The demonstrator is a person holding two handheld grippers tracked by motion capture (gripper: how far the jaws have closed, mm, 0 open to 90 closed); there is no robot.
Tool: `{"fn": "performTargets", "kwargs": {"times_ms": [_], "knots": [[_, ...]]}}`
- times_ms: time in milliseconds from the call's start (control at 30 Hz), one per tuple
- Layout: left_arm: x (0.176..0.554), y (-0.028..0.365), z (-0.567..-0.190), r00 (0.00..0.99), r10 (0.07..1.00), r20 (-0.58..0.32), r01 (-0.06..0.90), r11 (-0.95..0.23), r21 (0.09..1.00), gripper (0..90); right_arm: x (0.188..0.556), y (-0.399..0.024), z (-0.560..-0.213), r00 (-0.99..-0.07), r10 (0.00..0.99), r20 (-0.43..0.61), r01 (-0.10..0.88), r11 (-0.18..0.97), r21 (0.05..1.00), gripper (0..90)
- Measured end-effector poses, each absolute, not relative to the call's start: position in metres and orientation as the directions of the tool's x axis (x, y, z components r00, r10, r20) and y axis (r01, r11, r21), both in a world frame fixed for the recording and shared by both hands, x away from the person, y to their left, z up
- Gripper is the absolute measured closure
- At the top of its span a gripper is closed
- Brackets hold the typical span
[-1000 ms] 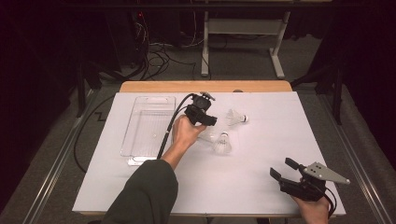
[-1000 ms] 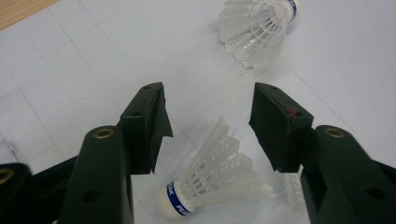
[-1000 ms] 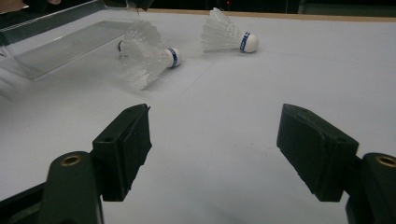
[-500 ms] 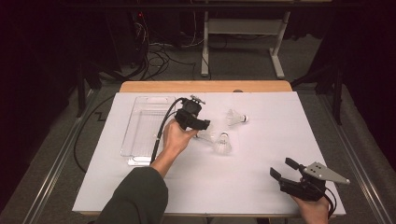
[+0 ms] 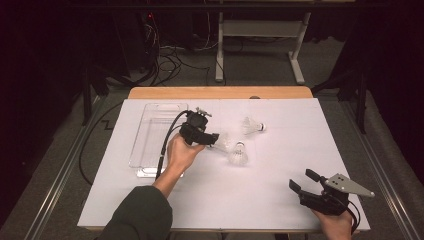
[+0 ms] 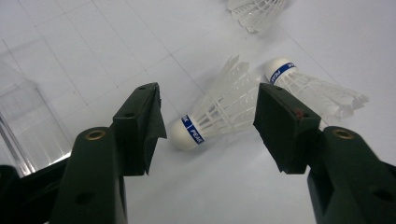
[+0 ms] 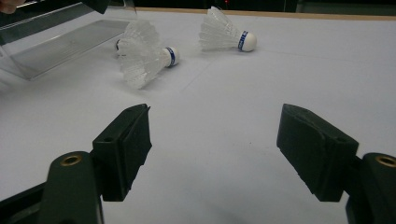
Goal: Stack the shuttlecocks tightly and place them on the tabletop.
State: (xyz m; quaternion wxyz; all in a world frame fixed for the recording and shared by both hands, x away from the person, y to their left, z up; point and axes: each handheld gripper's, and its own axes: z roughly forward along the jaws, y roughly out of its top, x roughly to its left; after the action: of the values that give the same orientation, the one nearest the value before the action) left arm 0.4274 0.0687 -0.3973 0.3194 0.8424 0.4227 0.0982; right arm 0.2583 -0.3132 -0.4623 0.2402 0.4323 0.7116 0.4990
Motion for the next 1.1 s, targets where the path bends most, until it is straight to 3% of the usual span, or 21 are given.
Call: {"fn": "performTargets", "kwargs": {"times_ms": [1100], "knots": [[0.398, 0.083, -0.400, 0.647, 0.753, -0.123, 0.638, -0.445, 0.628, 39.6, 0.258, -0.313, -0.462, -0.509, 0.856, 0.090, 0.376, 0.127, 0.918, 26.6]]}}
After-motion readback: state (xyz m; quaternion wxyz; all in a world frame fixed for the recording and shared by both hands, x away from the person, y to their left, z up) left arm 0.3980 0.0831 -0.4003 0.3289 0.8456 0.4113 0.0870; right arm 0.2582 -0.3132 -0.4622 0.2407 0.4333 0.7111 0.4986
